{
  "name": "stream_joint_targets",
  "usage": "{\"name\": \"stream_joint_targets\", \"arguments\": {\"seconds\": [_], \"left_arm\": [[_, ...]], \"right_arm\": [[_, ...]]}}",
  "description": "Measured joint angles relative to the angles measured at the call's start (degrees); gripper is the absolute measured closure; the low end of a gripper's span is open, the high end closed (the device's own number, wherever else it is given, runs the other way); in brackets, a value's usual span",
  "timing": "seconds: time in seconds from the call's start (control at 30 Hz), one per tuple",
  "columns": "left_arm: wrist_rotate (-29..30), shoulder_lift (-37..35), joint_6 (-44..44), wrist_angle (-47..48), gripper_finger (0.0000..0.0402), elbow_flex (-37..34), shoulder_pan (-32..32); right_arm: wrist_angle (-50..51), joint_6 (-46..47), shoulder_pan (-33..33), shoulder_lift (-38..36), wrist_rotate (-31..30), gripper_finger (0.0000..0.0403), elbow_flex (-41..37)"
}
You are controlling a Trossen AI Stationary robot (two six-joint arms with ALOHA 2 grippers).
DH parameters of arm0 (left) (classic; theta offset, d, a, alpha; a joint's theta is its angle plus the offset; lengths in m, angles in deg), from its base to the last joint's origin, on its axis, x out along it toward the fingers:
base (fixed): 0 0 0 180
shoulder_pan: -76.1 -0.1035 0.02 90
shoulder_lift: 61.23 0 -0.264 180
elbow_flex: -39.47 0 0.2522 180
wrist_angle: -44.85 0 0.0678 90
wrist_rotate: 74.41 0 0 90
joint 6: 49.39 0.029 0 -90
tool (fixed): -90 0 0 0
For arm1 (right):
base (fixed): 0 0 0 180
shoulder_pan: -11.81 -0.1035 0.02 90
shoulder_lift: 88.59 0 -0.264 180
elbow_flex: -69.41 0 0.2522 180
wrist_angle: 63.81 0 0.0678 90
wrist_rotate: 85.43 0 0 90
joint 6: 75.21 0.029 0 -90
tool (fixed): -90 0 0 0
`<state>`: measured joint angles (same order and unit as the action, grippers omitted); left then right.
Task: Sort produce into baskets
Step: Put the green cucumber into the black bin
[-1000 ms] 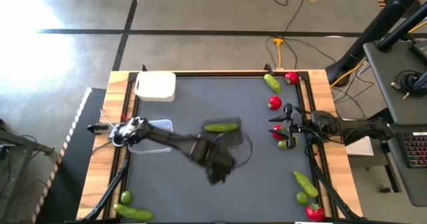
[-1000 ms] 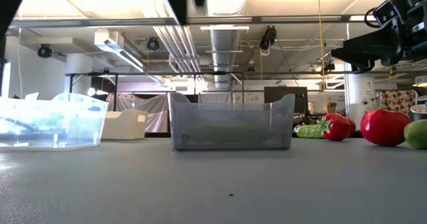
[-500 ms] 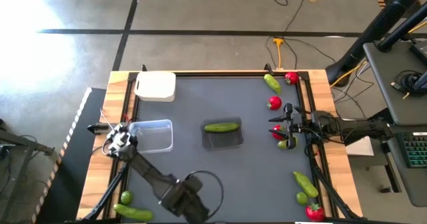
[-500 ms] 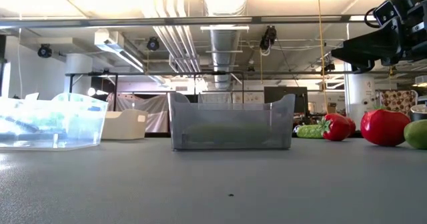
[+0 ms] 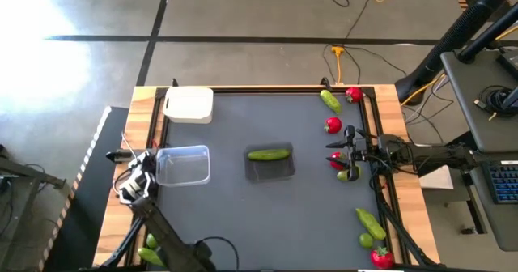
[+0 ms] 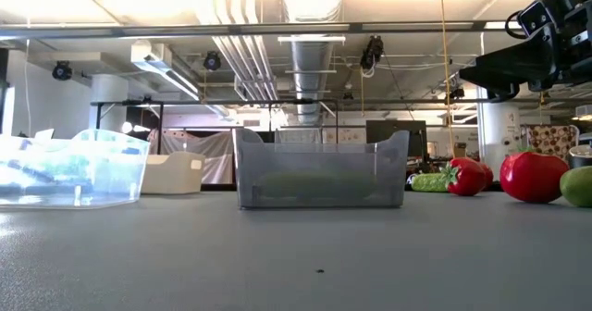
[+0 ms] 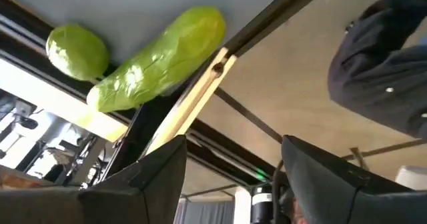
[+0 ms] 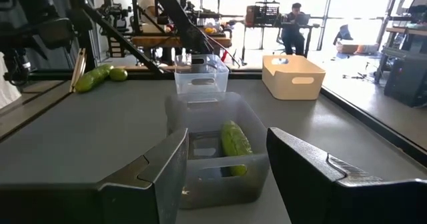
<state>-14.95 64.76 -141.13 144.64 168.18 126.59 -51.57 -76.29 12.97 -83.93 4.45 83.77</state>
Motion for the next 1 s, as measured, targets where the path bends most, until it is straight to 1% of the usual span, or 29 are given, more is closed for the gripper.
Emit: {"name": "stream_joint_targets", "arguments": {"seconds": [0.2, 0.3, 0.37, 0.43, 0.53, 0.67, 0.87, 1.0], "left_arm": [[8.51, 0.0, -2.73, 0.0, 0.0174, -2.02, 2.02], [8.59, 0.0, -3.32, -0.11, 0.0171, -3.94, 2.47], [7.62, 0.0, -3.73, -0.81, 0.0164, -5.17, 2.72], [6.78, 0.0, -3.63, -4.1, 0.0155, -6.62, 3.1], [7.5, 0.03, -2.67, -8.31, 0.0146, -8.77, 3.99], [9.01, 0.07, 1.52, -8.49, 0.0145, -11.39, 4.97], [9.13, 0.09, 11.75, -9.88, 0.0145, -14.62, 6.07], [9.04, 0.09, 16.18, -10.33, 0.0145, -16.3, 6.75]], "right_arm": [[0.0, 0.0, 0.01, 0.0, 0.0, 0.0207, 0.0], [0.0, -0.02, 0.01, 0.0, 0.0, 0.0207, 0.0], [0.01, -0.01, 0.0, 0.0, 0.0, 0.0207, 0.0], [0.0, -0.01, 0.01, 0.0, 0.0, 0.0207, 0.01], [0.0, 0.0, -0.01, 0.0, 0.0, 0.0207, 0.0], [0.0, 0.0, 0.0, 0.0, 0.0, 0.0207, 0.01], [0.0, -0.01, 0.0, 0.0, 0.0, 0.0207, 0.0], [0.0, -0.02, -0.01, 0.0, 0.0, 0.0207, 0.02]]}}
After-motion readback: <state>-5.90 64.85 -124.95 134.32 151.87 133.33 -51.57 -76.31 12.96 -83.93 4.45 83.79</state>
